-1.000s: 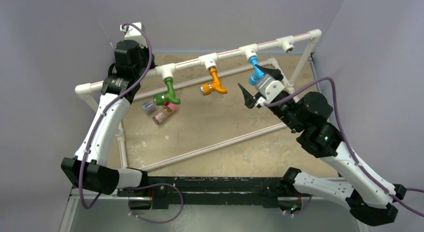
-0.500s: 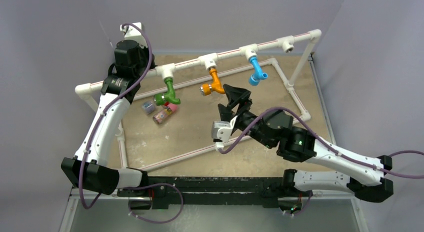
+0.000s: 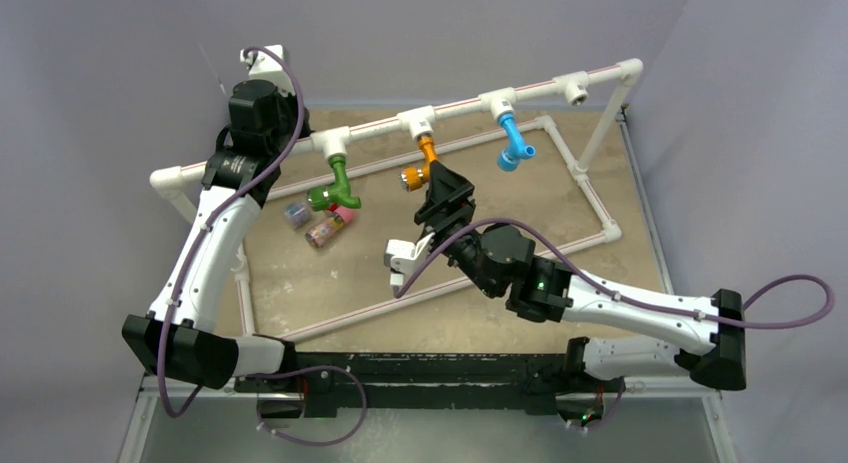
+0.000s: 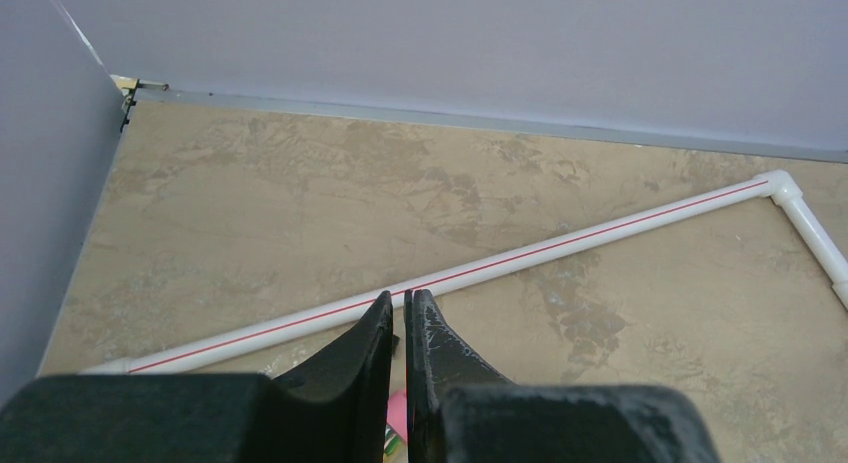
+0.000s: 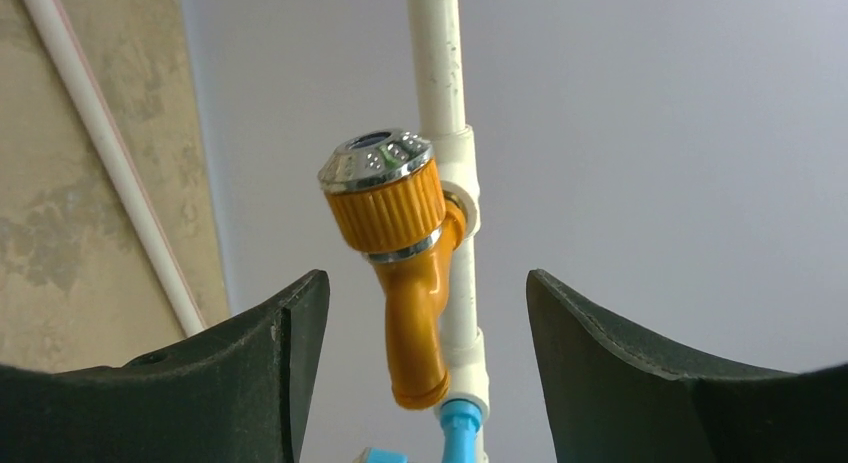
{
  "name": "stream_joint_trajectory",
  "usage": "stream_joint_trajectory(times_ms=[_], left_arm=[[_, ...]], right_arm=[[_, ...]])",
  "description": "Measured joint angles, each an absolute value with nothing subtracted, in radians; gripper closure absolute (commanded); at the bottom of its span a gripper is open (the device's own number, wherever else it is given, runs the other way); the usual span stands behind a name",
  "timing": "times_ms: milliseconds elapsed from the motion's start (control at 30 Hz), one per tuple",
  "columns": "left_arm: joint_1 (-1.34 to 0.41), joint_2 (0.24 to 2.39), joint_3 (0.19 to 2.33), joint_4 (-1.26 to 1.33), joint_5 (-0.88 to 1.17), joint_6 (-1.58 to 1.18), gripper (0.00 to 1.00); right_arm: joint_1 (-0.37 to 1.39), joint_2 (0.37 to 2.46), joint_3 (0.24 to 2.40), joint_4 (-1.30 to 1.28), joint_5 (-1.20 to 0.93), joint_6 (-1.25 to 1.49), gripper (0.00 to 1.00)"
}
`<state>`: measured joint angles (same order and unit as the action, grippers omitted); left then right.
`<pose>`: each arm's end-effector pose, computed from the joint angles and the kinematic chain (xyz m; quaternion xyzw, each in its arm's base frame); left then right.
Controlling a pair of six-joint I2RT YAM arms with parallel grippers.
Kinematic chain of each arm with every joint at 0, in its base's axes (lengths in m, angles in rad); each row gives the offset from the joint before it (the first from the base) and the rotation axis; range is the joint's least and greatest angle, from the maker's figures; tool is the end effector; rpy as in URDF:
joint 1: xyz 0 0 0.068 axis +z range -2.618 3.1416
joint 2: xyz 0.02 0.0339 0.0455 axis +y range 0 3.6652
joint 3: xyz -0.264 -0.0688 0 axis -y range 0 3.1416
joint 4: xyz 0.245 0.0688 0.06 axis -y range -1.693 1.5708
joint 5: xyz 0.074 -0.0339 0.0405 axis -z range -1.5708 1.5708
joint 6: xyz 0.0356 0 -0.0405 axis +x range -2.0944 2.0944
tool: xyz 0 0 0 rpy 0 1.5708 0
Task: Install the water faucets
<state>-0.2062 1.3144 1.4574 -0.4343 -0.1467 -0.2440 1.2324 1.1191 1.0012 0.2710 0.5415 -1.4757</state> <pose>0.2865 -0.0546 0.4318 -0.0589 0.7991 -0.0756 0.5935 0.1031 0.2377 0.3977 -0.5689 0.3332 -0.2616 0.7049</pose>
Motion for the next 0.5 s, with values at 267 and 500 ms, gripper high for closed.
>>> stream_joint_trajectory(times_ms=[267,500], left_arm=[[-0.206,1.314,1.457,-0.434,-0.144,-0.244,0.92],[-0.206,1.314,1.455,-0.428,-0.144,-0.244,0.92]], right_arm=[[1.225,1.211,1.001,0.435,0.565,-1.528,0.44],[1.205,1.242,1.001,0.476,0.570,-1.500,0.91]])
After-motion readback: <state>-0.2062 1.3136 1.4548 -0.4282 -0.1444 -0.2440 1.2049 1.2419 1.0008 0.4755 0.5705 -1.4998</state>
